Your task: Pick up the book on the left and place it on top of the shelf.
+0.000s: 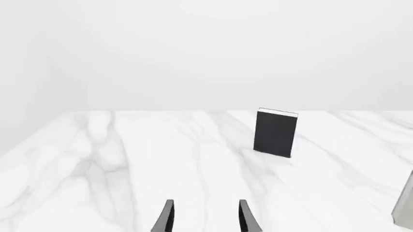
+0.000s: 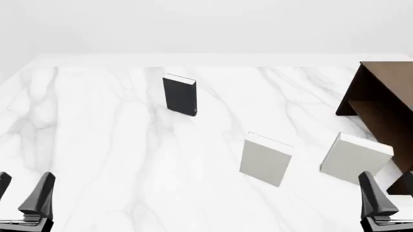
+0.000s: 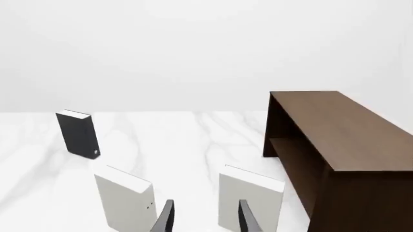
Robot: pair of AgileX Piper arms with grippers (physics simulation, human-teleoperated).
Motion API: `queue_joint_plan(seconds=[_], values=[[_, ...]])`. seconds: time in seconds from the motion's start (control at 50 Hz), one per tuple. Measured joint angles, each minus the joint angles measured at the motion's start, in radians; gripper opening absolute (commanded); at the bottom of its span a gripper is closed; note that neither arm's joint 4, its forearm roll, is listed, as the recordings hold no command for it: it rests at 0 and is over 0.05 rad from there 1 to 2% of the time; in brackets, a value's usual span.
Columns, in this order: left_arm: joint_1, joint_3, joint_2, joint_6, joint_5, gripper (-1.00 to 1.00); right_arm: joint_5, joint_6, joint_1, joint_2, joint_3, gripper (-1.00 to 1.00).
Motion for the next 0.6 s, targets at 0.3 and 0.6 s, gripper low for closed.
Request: queue_joint_plan(seconds=[0.3, 0.6], values=[[0.000, 0.000, 0.000, 0.000, 0.000, 1.00, 0.035, 0.030, 0.007, 0.027, -0.079, 1.00], [0.000, 0.000, 0.000, 0.000, 0.000, 1.00, 0.065, -0.026, 0.080, 0.191, -0.309, 1.00]])
